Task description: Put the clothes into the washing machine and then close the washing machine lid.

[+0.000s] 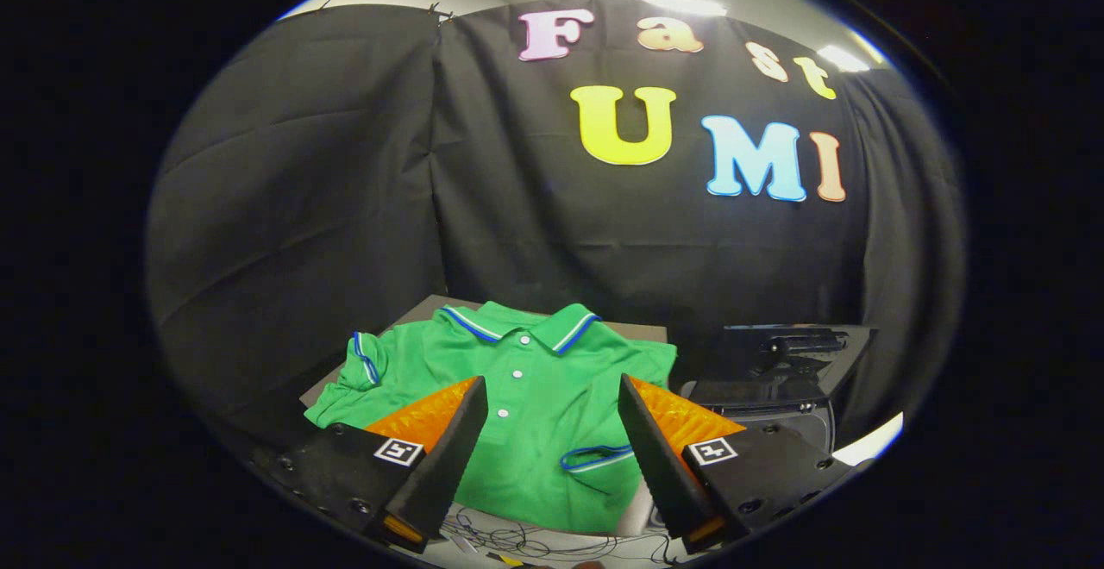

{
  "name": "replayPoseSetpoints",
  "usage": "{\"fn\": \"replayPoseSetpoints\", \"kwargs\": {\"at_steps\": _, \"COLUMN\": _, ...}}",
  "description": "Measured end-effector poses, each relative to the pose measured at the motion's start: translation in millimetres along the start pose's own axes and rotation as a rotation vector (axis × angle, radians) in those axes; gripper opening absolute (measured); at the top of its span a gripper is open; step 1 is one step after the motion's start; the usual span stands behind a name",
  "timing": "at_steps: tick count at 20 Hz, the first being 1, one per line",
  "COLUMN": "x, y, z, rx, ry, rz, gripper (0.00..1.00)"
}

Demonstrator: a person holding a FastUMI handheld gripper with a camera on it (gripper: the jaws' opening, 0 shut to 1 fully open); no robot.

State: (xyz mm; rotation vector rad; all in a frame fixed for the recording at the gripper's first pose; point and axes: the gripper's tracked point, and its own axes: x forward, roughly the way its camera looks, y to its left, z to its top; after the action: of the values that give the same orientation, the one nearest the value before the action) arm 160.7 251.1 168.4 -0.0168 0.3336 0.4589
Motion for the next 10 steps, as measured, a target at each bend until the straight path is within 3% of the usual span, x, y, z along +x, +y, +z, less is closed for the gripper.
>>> {"fn": "replayPoseSetpoints", "kwargs": {"at_steps": 4, "x": 27, "y": 34, "z": -9, "rx": -0.019, "ry": 0.053, "rz": 0.040, "gripper": 0.96}}
{"fn": "replayPoseSetpoints", "kwargs": {"at_steps": 10, "x": 59, "y": 50, "z": -34, "rx": -0.047, "ry": 0.131, "rz": 0.030, "gripper": 0.96}}
